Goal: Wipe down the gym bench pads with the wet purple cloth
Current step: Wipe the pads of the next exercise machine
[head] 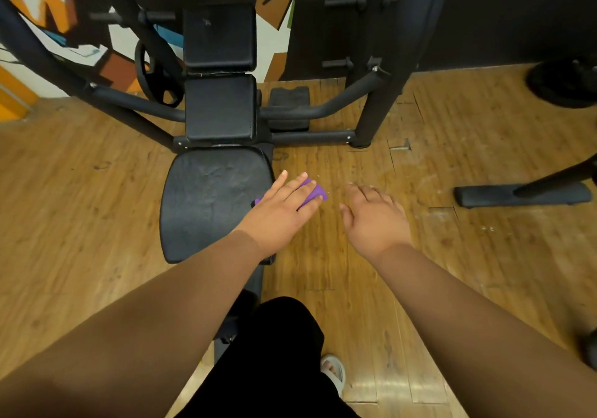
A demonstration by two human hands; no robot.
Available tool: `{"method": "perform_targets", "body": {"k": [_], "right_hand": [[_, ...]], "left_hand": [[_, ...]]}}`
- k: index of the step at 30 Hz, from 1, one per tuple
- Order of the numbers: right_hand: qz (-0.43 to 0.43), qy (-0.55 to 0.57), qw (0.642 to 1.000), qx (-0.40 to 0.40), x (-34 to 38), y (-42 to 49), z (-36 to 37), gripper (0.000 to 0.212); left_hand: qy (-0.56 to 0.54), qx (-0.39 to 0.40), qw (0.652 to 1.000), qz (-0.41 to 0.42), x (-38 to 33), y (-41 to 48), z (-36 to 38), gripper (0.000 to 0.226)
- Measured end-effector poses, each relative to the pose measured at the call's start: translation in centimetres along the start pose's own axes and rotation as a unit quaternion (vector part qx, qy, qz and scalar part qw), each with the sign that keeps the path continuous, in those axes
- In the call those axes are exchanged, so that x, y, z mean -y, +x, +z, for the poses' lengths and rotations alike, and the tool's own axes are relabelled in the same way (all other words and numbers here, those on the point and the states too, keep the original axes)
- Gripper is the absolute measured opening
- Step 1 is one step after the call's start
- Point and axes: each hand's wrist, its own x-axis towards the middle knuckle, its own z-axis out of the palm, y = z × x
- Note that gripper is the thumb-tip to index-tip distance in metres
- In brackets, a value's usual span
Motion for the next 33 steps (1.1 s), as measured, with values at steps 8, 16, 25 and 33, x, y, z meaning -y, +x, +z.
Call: {"method": "perform_targets", "body": {"k": [8,16,25,33], "right_hand": [[-0.036,-0.035,0.999,0.021,2.5,4.3,0.6,0.052],[-0.088,-0.062,0.992,0.066,7.3,11.5,2.5,0.052],[-0.102,-0.073,0.988,0.090,9.4,18.1,4.6,0.054],[-0.150,-0.070,0.977,0.137,7.2,23.1,7.0,0.054]], "left_hand": [[-0.039,-0.003,0.999,-0.027,3.1,1.6,3.1,0.071],[-0.078,-0.035,0.995,-0.048,9.8,3.1,7.2,0.065],[-0.080,-0.099,0.991,-0.050,14.8,6.4,10.1,0.065],[-0.131,-0.040,0.985,-0.106,15.4,9.4,11.6,0.071]]}}
